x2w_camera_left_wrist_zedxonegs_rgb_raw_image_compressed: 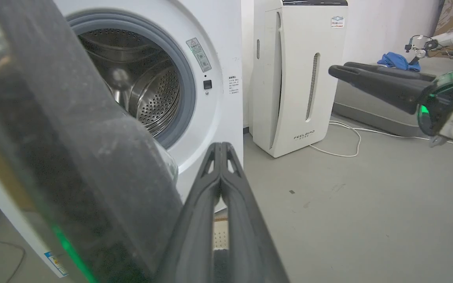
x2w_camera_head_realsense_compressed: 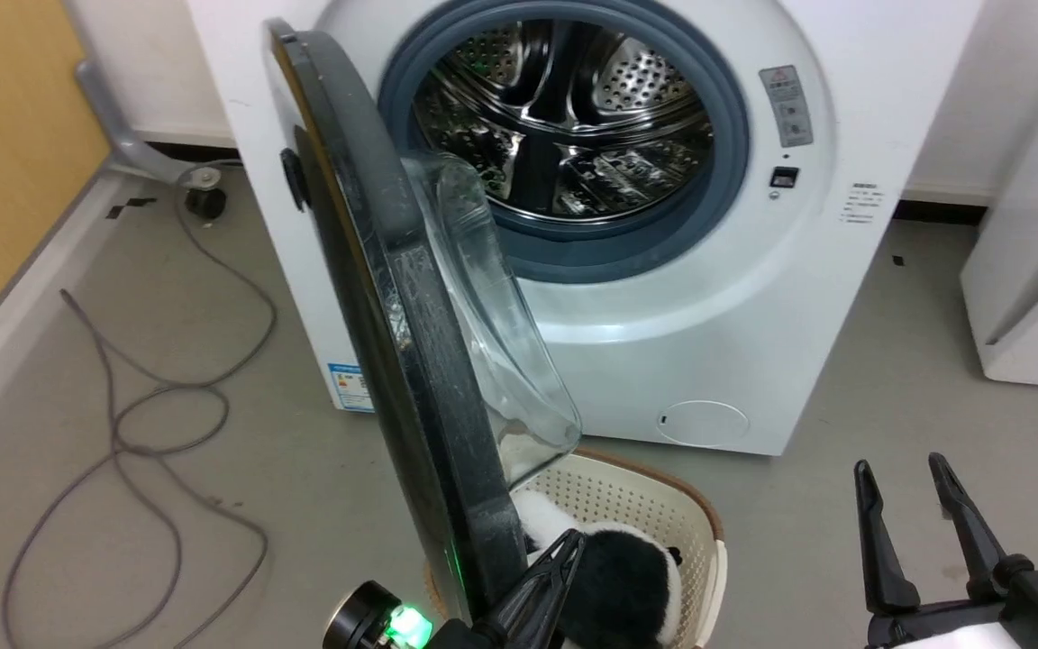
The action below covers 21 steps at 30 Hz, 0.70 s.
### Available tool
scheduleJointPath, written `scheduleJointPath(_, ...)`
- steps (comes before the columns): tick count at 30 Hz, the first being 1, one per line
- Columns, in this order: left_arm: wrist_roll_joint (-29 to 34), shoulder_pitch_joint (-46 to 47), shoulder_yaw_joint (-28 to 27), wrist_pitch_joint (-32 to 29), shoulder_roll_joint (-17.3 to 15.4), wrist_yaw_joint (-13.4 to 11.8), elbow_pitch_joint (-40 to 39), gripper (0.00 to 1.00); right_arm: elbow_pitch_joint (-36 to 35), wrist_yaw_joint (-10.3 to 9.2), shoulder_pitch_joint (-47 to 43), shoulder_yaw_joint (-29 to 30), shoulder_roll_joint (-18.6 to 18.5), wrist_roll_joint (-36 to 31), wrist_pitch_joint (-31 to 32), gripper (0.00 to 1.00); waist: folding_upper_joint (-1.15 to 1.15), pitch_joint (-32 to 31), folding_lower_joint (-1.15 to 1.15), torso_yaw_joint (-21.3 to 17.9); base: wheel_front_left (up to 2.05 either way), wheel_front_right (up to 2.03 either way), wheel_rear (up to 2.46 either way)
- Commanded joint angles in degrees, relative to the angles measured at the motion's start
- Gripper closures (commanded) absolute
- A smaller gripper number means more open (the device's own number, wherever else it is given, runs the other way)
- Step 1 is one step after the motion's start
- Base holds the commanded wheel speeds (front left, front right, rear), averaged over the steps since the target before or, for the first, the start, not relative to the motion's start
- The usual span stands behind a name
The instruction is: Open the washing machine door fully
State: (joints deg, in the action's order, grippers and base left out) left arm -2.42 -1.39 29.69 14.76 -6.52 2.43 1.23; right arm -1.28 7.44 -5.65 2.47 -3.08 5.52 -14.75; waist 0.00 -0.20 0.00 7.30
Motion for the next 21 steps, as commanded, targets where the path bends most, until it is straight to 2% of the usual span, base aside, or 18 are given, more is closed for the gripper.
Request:
scheduleJointPath(1, -0.3, 0.4, -1.0, 0.2, -0.6, -0.7, 0.3, 1.0, 0.2, 0.05, -0.7, -0.1, 0.2, 0.1, -0.2, 0.0, 0.0, 0.2, 0.0, 1.3, 0.0, 0.0, 0.0)
scheduleJointPath(8, -0.6, -0.6, -1.4, 0.2, -0.8, -1.1, -0.5, 1.0, 0.2, 0.05, -0.9, -0.4, 0.2, 0.6, -0.2, 0.0, 0.0, 0.3, 0.0, 5.1, 0.0, 0.0, 0.0)
scheduleJointPath(21, -1.0, -2.5, -2.1, 0.2, -1.7, -2.1, -1.4, 1.0, 0.2, 0.05, -0.7, -0.4, 0.2, 1.5, -0.2, 0.0, 0.0, 0.9, 0.0, 16.2, 0.0, 0.0, 0.0)
